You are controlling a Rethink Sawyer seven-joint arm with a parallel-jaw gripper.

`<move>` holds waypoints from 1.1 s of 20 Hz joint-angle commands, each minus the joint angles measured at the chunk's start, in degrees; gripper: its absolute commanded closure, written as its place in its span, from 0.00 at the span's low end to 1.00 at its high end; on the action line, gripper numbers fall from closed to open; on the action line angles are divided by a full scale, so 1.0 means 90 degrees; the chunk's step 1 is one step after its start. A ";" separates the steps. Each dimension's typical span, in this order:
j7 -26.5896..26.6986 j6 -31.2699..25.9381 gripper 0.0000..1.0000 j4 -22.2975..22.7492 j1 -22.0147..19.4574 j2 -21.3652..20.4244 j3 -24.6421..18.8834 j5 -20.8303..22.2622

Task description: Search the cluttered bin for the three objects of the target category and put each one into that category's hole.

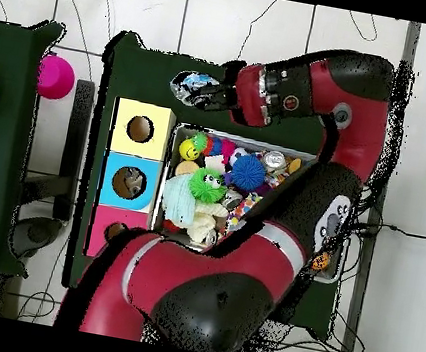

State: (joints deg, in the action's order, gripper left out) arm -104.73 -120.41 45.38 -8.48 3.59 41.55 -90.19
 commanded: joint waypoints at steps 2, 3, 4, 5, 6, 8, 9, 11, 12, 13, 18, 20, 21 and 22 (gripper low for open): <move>-0.1362 0.1955 1.00 0.2081 0.0236 -0.0204 -0.0411 0.0642; -0.1435 0.2084 1.00 0.2115 0.0267 -0.0193 -0.0254 0.0904; -0.1437 0.2196 1.00 0.2139 0.0279 -0.0195 -0.0160 0.1087; -0.1497 0.2343 1.00 0.2221 0.0319 -0.0207 -0.0073 0.1263; -0.1496 0.2406 1.00 0.2281 0.0327 -0.0250 -0.0092 0.1402; -0.1488 0.2465 1.00 0.2398 0.0326 -0.0355 -0.0184 0.1642; -0.1480 0.2410 1.00 0.2469 0.0322 -0.0444 -0.0271 0.1735; -0.1476 0.2158 1.00 0.2603 0.0297 -0.0636 -0.0481 0.1927; -0.1472 0.2062 1.00 0.2662 0.0289 -0.0734 -0.0569 0.2001; -0.1499 0.1793 1.00 0.2732 0.0267 -0.0859 -0.0696 0.2075; -0.1794 0.1006 1.00 0.3349 0.0351 -0.1563 -0.1069 0.2126; -0.1822 0.0875 1.00 0.3599 0.0379 -0.1771 -0.1124 0.2119; -0.1877 0.0777 1.00 0.3759 0.0415 -0.1925 -0.1134 0.2069; -0.1924 0.0712 1.00 0.3839 0.0433 -0.2012 -0.1157 0.2037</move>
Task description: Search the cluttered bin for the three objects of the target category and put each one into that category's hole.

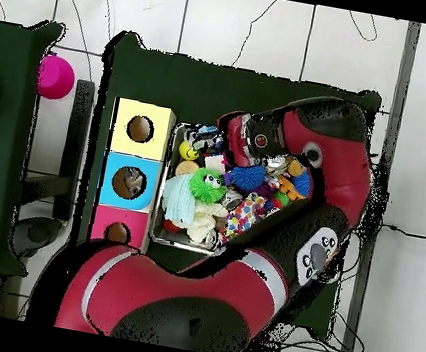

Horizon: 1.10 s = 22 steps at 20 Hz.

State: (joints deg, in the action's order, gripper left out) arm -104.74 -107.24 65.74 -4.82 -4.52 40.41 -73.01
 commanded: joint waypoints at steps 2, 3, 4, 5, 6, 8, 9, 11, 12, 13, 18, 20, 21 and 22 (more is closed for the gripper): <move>-0.1996 -0.0853 1.00 0.1819 0.0113 -0.1329 -0.1072 0.0014; -0.2048 -0.0833 1.00 0.1913 0.0169 -0.1396 -0.1119 -0.0089; -0.2062 -0.0769 1.00 0.1944 0.0190 -0.1407 -0.1157 -0.0135; -0.2082 -0.0607 1.00 0.1989 0.0259 -0.1371 -0.1251 -0.0275; -0.2091 -0.0516 1.00 0.2021 0.0293 -0.1364 -0.1301 -0.0329; -0.2053 -0.0213 1.00 0.2185 0.0451 -0.1331 -0.1432 -0.0509; -0.1942 -0.0033 1.00 0.2280 0.0518 -0.1278 -0.1489 -0.0555; -0.1726 0.0220 1.00 0.2401 0.0579 -0.1199 -0.1499 -0.0496; -0.1683 0.0252 1.00 0.2434 0.0580 -0.1187 -0.1490 -0.0431; -0.1528 0.0340 1.00 0.2476 0.0575 -0.1126 -0.1439 -0.0277; -0.0844 0.0768 1.00 0.2761 0.0626 -0.0994 -0.1196 0.0208; -0.0568 0.0953 1.00 0.2925 0.0669 -0.0999 -0.1113 0.0349; -0.0487 0.1070 1.00 0.2992 0.0691 -0.1086 -0.1010 0.0460; -0.0406 0.1187 1.00 0.3060 0.0713 -0.1174 -0.0907 0.0572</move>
State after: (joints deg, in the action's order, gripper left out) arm -105.45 -107.28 83.35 1.54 -15.46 36.47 -72.62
